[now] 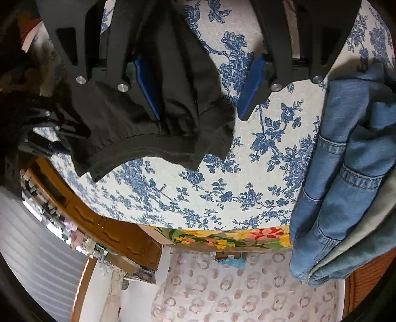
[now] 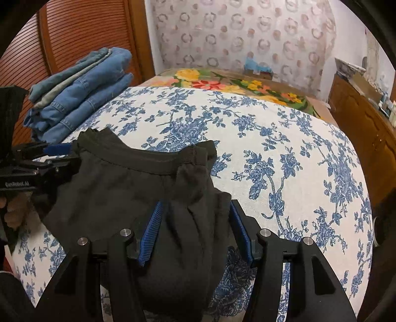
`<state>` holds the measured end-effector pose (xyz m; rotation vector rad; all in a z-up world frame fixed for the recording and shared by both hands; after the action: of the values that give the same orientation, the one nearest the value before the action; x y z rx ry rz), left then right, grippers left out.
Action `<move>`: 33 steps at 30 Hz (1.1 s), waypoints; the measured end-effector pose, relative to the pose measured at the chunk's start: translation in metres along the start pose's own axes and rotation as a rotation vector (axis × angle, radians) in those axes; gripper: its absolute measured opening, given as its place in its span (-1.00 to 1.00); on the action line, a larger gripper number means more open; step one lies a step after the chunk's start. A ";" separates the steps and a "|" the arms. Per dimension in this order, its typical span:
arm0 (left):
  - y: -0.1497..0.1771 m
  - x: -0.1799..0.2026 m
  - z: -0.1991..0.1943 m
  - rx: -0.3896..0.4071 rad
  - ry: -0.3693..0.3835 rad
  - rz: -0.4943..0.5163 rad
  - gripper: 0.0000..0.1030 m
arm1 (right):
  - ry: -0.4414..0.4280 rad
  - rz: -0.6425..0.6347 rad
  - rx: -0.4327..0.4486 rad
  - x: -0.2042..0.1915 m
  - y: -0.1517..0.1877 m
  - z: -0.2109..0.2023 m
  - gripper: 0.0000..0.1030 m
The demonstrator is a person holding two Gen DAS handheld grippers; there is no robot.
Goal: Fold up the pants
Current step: 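Grasp the folded black bundle's edge with both grippers, then lift the black bundle with both grippers and carry it toward the jeans stack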
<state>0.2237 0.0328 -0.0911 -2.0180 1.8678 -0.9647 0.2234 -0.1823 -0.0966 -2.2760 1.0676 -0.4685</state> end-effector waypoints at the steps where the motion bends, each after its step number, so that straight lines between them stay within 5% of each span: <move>1: -0.001 0.001 0.000 0.002 0.005 -0.001 0.23 | 0.000 0.000 0.000 0.000 0.000 0.000 0.11; 9: -0.007 0.000 0.006 -0.015 0.045 -0.018 0.07 | -0.001 0.003 0.001 0.000 0.000 -0.001 0.09; 14: -0.007 -0.001 0.007 -0.009 0.043 -0.019 0.02 | -0.018 0.027 0.010 0.004 0.000 -0.002 -0.23; 20: -0.006 0.005 0.007 -0.016 0.072 0.000 -0.52 | -0.071 0.028 0.021 0.001 -0.001 -0.001 -0.72; 33: -0.002 0.014 -0.020 0.044 0.102 0.012 -0.76 | -0.103 0.056 0.079 0.000 0.004 -0.018 -0.84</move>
<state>0.2125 0.0254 -0.0704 -1.9646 1.8905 -1.1147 0.2118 -0.1904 -0.0852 -2.1703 1.0407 -0.3606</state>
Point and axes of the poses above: each gripper's, at about its wrist camera, not at the fingertips, and z roughly the way its jaws point, x to its right, y to its underside, the point moved 2 cm from there along z, roughly the way its jaws point, and after that the axes turned 11 degrees about -z, right-handed, at the moved point
